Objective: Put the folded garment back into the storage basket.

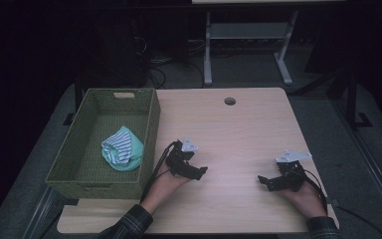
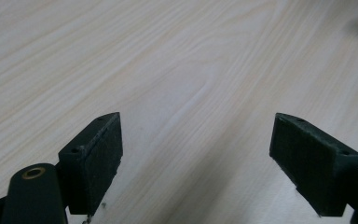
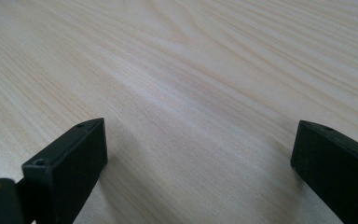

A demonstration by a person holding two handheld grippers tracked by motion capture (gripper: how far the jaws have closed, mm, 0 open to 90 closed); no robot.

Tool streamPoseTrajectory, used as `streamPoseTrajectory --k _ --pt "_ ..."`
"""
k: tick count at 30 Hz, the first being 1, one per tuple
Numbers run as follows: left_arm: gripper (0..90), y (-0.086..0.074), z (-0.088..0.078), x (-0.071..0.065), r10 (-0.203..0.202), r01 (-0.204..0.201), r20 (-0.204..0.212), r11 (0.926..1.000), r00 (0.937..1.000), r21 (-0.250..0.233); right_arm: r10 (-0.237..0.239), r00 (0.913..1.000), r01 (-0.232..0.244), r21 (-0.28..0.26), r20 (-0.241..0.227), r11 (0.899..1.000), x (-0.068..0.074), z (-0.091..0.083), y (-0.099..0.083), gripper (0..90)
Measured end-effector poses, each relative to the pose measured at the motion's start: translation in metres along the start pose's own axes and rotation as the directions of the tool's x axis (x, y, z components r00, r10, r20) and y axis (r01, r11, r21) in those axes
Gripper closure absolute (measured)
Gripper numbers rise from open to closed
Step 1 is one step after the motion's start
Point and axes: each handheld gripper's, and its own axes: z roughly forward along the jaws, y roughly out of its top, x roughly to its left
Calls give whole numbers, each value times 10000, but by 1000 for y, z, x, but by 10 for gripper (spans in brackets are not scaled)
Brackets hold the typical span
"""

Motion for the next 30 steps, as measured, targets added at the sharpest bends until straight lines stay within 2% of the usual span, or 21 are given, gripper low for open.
streamPoseTrajectory --k 9,13,17,30 --pt "166 -11 17 1 208 -196 -223 9984 9995 531 1 10000 -1 1 0 10000 0 0 0 33" --pt "151 -16 18 2 226 -223 -149 9995 9996 231 -4 10000 4 5 -5 10000 0 0 0 33" --pt "127 -24 20 3 236 -239 -76 9985 9997 -488 -9 10000 9 5 -5 10000 0 0 0 33" --pt "126 -24 20 3 203 -206 -57 9985 9998 -506 -14 10000 14 6 -7 10000 0 0 0 33"
